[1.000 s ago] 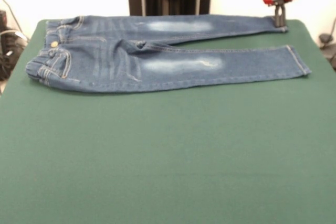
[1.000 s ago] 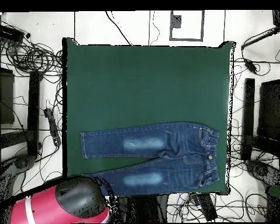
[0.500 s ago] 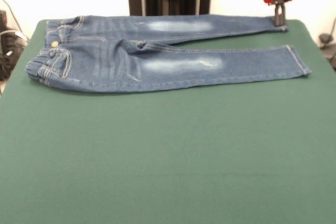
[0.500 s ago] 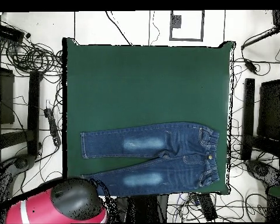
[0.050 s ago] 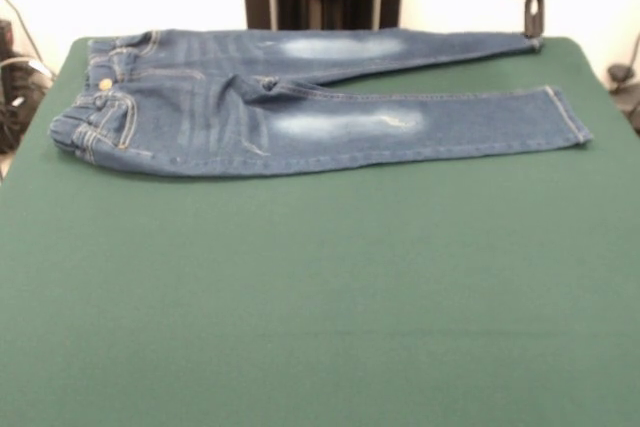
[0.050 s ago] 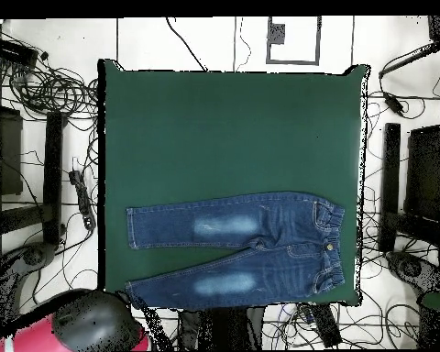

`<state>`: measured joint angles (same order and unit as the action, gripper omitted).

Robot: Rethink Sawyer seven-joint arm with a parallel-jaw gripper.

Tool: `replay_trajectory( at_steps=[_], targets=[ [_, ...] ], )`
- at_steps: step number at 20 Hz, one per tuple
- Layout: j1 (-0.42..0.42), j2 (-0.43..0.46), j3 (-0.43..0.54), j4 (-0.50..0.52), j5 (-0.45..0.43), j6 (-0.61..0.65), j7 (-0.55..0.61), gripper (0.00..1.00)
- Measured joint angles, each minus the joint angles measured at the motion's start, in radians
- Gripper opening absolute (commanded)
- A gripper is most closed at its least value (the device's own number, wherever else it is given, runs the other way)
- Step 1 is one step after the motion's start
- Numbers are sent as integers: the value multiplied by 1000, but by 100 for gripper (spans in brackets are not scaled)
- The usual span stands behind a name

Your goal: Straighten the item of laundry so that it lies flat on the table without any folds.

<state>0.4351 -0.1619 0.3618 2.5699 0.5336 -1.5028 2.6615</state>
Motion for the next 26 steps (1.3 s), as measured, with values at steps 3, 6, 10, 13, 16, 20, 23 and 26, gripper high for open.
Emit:
replay_trajectory(
  at_steps=[3,6,10,13,16,20,23,26],
  targets=[
    [22,-11,26,26,7,29,0,0],
    [35,-14,38,39,7,45,0,0],
    [57,-25,64,56,7,68,0,0],
    [70,-30,76,68,8,87,1,0],
    [77,-34,79,78,7,103,1,0],
    [74,-38,81,83,-13,122,1,0],
    [50,-38,78,83,-71,136,1,0],
    [9,-38,74,83,-132,154,1,0]
  ],
)
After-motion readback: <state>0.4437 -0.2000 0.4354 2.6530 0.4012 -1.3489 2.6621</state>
